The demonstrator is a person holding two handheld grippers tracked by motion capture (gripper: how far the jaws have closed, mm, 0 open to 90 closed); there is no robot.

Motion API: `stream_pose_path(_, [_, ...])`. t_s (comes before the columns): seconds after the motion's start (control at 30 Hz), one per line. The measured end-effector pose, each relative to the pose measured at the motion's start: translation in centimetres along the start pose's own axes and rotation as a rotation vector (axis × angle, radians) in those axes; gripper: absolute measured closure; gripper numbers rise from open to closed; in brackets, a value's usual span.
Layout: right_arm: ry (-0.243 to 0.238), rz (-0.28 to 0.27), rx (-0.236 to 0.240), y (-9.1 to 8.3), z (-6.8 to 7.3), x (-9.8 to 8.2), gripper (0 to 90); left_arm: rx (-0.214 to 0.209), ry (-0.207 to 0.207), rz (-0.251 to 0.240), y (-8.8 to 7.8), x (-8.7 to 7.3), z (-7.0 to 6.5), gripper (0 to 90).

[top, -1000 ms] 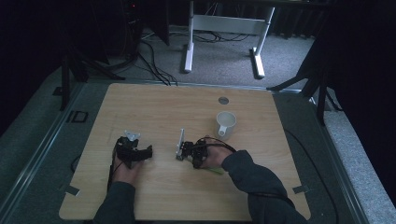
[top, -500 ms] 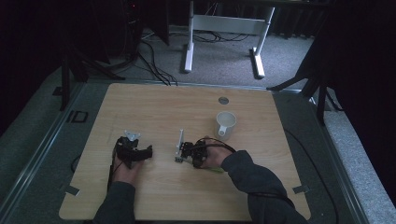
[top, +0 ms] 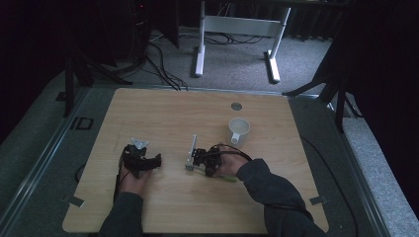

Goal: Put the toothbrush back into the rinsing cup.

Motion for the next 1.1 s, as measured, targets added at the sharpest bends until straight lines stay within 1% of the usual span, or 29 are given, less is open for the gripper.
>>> stream_pose_path(0.07, [0.011, -0.020, 0.011, -0.2, -0.1, -0.1, 81.4, 0.000, 0.000, 0.000, 0.0, 0.0, 0.0, 14.5])
stream_pose_path(0.2, [0.019, -0.039, 0.014, -0.5, -0.3, -0.3, 81.4, 0.000, 0.000, 0.000, 0.0, 0.0, 0.0, 14.5])
stream_pose_path(0.23, [0.019, -0.047, 0.010, -0.5, -0.4, -0.3, 81.4, 0.000, 0.000, 0.000, 0.0, 0.0, 0.0, 14.5])
stream_pose_path(0.37, [0.045, -0.088, 0.014, -1.1, -0.4, -0.5, 81.4, 0.000, -0.001, -0.001, 0.0, 0.0, 0.0, 14.5])
stream_pose_path(0.43, [0.043, -0.096, 0.012, -1.2, -0.5, -0.6, 81.4, 0.000, -0.001, -0.001, 0.0, 0.0, 0.0, 14.5])
stream_pose_path(0.5, [0.060, -0.125, 0.007, -1.7, -0.6, -0.8, 81.4, 0.000, -0.002, -0.001, 0.0, 0.0, 0.0, 14.5])
stream_pose_path(0.57, [0.065, -0.141, 0.004, -1.9, -0.7, -0.9, 81.4, 0.000, -0.003, -0.002, 0.0, 0.0, 0.0, 14.5])
stream_pose_path(0.7, [0.078, -0.168, -0.004, -2.3, -0.9, -1.1, 81.4, 0.000, -0.002, -0.002, 0.0, 0.0, 0.0, 14.5])
stream_pose_path(0.83, [0.096, -0.196, -0.001, -2.7, -1.1, -1.4, 81.4, 0.000, -0.001, -0.001, 0.0, 0.0, 0.0, 14.5])
stream_pose_path(1.1, [0.125, -0.233, -0.003, -3.3, -1.4, -2.2, 81.4, 0.000, -0.001, -0.001, 0.0, 0.0, 0.0, 14.5])
Point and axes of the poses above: each handheld gripper's, and its own axes: y roughly forward along the jaws, x roughly out of its top, z roughly to its left, the point moved 5 cm from there along y, roughly forward along the jaws, and after that the axes turned 3 degrees about z, right-handed, at the moved point
